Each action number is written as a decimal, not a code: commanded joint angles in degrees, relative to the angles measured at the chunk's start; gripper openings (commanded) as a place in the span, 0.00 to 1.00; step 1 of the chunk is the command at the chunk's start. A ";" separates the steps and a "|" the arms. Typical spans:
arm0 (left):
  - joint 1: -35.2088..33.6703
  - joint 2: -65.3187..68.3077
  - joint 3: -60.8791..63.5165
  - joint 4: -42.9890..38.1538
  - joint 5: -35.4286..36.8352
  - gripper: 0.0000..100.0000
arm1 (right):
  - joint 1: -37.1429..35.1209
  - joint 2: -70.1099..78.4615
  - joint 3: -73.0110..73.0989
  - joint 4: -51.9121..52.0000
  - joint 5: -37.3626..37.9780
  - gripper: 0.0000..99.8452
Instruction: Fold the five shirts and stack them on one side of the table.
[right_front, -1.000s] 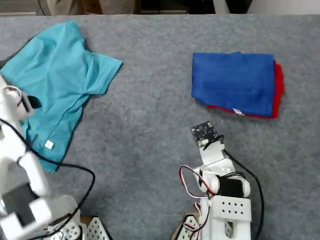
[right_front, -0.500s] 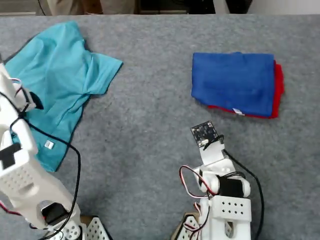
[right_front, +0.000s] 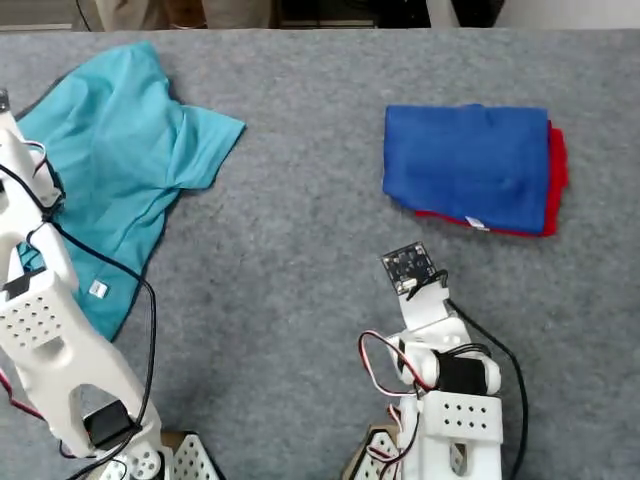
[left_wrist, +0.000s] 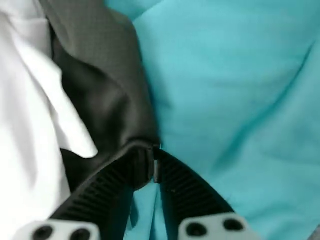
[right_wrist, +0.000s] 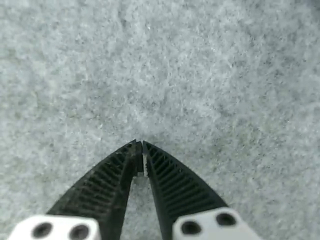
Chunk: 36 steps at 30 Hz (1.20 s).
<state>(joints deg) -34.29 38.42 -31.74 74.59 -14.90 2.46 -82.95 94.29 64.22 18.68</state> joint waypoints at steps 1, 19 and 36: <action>-1.23 -0.92 -5.71 3.78 0.70 0.10 | -0.31 -0.40 0.13 -0.79 0.53 0.00; -15.65 5.85 -42.02 20.57 6.07 0.19 | -0.31 -0.40 0.13 -0.79 0.53 0.00; -15.56 24.48 -44.92 16.09 6.15 0.01 | -0.31 -0.40 0.13 -0.79 0.53 0.00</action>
<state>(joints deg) -50.64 64.09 -73.14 90.15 -8.84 2.46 -82.95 94.29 64.22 18.68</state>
